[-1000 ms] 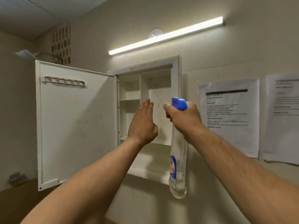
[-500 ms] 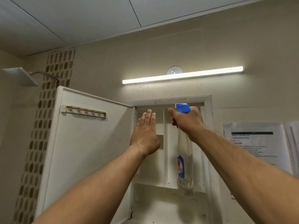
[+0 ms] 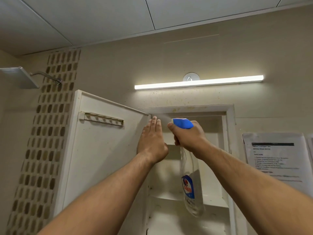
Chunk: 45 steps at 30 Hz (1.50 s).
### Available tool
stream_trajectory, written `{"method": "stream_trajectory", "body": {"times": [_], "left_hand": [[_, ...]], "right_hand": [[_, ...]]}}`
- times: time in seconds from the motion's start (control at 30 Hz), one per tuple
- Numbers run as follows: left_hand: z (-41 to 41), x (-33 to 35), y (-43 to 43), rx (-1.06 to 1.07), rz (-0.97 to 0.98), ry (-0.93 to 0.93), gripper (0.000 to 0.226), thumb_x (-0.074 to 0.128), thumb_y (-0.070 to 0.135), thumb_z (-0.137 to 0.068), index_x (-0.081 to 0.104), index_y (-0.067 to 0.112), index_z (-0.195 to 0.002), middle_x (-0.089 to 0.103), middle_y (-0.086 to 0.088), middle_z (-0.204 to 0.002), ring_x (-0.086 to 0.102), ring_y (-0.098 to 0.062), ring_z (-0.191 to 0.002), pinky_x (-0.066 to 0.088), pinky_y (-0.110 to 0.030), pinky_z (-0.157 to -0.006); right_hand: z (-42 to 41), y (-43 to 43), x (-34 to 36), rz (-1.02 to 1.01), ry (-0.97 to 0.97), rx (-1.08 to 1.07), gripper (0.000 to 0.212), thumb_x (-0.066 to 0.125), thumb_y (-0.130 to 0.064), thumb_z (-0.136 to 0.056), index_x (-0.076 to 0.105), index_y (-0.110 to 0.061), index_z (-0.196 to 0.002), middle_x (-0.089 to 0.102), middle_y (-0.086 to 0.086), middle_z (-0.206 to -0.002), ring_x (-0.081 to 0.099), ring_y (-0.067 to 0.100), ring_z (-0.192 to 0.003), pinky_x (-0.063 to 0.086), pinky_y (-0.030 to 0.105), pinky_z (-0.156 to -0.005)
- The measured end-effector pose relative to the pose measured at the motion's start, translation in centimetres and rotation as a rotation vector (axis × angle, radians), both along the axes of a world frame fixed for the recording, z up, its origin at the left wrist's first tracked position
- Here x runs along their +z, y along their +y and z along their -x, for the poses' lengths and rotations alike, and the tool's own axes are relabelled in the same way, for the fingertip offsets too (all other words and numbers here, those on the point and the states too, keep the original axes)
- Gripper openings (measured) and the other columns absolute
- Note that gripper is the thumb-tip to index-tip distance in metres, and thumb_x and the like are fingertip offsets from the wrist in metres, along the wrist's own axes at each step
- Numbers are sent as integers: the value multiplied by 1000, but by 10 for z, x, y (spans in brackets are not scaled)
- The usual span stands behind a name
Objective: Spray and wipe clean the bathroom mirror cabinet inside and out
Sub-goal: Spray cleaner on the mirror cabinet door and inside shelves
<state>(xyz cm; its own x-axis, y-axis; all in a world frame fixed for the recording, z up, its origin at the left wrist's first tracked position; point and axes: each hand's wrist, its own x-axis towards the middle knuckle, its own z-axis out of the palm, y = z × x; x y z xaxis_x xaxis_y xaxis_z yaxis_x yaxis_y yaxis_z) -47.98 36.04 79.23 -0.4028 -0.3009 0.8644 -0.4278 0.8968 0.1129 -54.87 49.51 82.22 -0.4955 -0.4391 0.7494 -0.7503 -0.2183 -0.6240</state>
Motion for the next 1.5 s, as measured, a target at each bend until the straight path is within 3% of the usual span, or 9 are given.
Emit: {"method": "stream_trajectory", "body": {"times": [0.17, 0.33, 0.63, 0.77, 0.93, 1.1, 1.27, 1.43, 1.5], "left_hand": [[7, -8, 2, -28, -18, -12, 88, 43, 12, -87, -5, 14, -160, -11, -2, -169, -12, -17, -154, -9, -31, -121], [20, -27, 14, -126, -51, -42, 87, 44, 10, -85, 1, 11, -160, -6, -6, -169, -6, -19, -155, 1, -36, -127], [20, -70, 5, -228, -62, -99, 85, 45, 17, -86, 5, 11, -160, -3, -6, -169, -4, -21, -155, 5, -39, -127], [18, -84, -6, -241, -72, -104, 87, 45, 15, -84, 4, 10, -160, -1, -7, -169, -3, -21, -155, 9, -40, -127], [24, -123, -7, -260, -111, -179, 88, 46, 13, -83, 3, 7, -160, -1, -9, -169, -2, -22, -155, 8, -39, -127], [32, -153, -3, -280, -131, -256, 89, 47, 13, -83, 3, 8, -159, -3, -9, -169, -3, -22, -155, 6, -39, -127], [34, -156, 2, -307, -133, -253, 87, 49, 13, -85, 4, 6, -160, -2, -10, -169, -2, -23, -155, 5, -38, -127], [29, -157, -2, -312, -144, -230, 87, 49, 13, -84, 6, 6, -159, -1, -10, -169, -1, -23, -155, 7, -39, -127], [25, -159, -8, -295, -156, -228, 88, 49, 12, -84, 4, 6, -160, -2, -10, -169, -2, -23, -155, 7, -39, -127]], "right_hand": [[16, 24, 1, 157, -55, -245, 34, 67, -38, -98, 67, -6, -87, 72, 17, -84, 71, 31, -74, 64, 45, -75], [37, 50, -28, 161, -205, -332, 34, 70, -41, -96, 61, -10, -83, 66, 11, -73, 64, 21, -61, 58, 35, -59], [44, 27, -80, 71, -376, -357, 27, 71, -35, -96, 59, -12, -87, 64, 9, -75, 65, 22, -64, 56, 34, -59], [46, 32, -96, 69, -380, -339, 29, 73, -37, -94, 65, -9, -94, 72, 14, -86, 70, 26, -75, 63, 43, -76], [44, 44, -135, -66, -356, -376, 35, 76, -38, -91, 62, -9, -79, 63, 8, -68, 65, 20, -59, 51, 23, -51], [42, 59, -183, -183, -406, -386, 27, 78, -23, -90, 68, 1, -87, 66, 12, -75, 65, 22, -67, 62, 35, -65], [36, 66, -209, -200, -463, -409, 23, 77, -22, -90, 66, -2, -86, 61, 11, -70, 63, 19, -58, 53, 18, -47], [32, 63, -207, -206, -446, -433, 36, 76, -30, -93, 67, 4, -96, 68, 20, -85, 67, 28, -73, 65, 46, -76], [25, 57, -202, -224, -427, -406, 32, 74, -30, -94, 66, 1, -96, 67, 18, -84, 67, 26, -72, 65, 36, -68]]}}
